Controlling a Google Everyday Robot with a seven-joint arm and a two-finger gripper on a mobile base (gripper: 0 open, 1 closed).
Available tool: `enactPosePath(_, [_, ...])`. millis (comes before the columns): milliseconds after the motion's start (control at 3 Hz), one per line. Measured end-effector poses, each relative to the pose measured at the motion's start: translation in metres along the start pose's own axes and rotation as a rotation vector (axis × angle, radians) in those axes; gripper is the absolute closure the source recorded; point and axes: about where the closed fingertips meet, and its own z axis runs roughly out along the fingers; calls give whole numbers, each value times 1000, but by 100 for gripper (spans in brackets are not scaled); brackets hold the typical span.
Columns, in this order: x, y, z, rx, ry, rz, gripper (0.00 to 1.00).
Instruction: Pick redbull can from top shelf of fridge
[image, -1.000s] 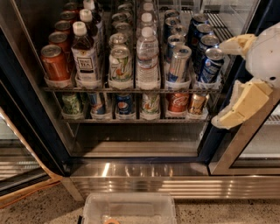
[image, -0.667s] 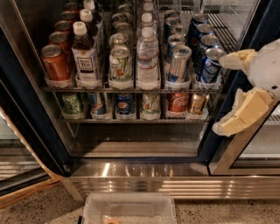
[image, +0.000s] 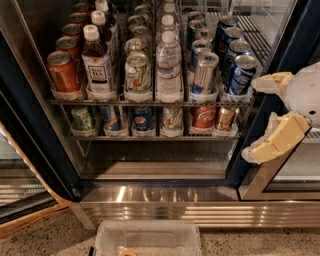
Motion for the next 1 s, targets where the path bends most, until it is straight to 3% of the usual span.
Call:
enactPosePath(333, [-1, 3, 10, 56, -31, 22, 0])
enactPosePath(667, [-3, 31, 44, 105, -130, 49, 0])
enactPosePath(1000, [-7, 38, 83, 161, -255, 66, 0])
